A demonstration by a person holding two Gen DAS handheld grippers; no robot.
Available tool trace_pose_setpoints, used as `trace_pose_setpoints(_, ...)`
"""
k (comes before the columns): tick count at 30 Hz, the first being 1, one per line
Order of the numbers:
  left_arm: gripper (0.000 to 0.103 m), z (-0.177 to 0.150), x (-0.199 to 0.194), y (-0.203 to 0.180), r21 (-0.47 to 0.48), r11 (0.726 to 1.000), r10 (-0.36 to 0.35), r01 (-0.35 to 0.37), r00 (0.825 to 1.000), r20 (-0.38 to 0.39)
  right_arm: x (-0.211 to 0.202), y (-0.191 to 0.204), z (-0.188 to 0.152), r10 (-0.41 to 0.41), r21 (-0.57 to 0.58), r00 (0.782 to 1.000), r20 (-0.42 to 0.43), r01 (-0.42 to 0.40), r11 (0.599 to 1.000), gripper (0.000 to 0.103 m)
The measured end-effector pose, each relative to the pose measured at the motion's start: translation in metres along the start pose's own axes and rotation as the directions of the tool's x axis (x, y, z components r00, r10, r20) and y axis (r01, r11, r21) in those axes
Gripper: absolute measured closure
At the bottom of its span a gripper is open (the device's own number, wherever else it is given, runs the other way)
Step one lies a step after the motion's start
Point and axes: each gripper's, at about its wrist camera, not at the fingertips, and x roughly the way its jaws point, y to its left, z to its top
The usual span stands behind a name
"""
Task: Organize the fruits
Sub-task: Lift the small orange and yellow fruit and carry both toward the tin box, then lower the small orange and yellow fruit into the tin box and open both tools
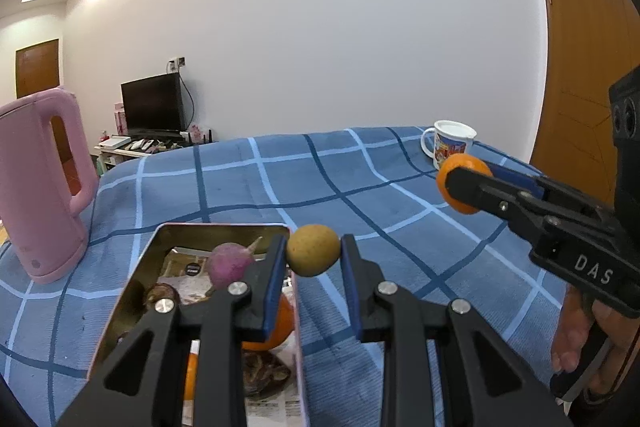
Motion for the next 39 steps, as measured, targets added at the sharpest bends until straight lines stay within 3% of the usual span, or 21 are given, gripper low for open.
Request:
trace_pose_setpoints(26,0.075,-0.010,-0.019,0.067,-0.066,0.990,0.129,-0.128,0.991,0.017,0.038,0.070,0.010,0.128,-0.111,0.991,-0.045,-0.132,0.985,0.064)
trace_pose_setpoints(39,0.075,-0.021,-0.020,0.090,-0.077,0.980,0.185,-0.185,0.983,-0.011,0.065,0.101,-0.003,0.184,-0.148,0.979,-0.090,-0.196,0.969,0.064)
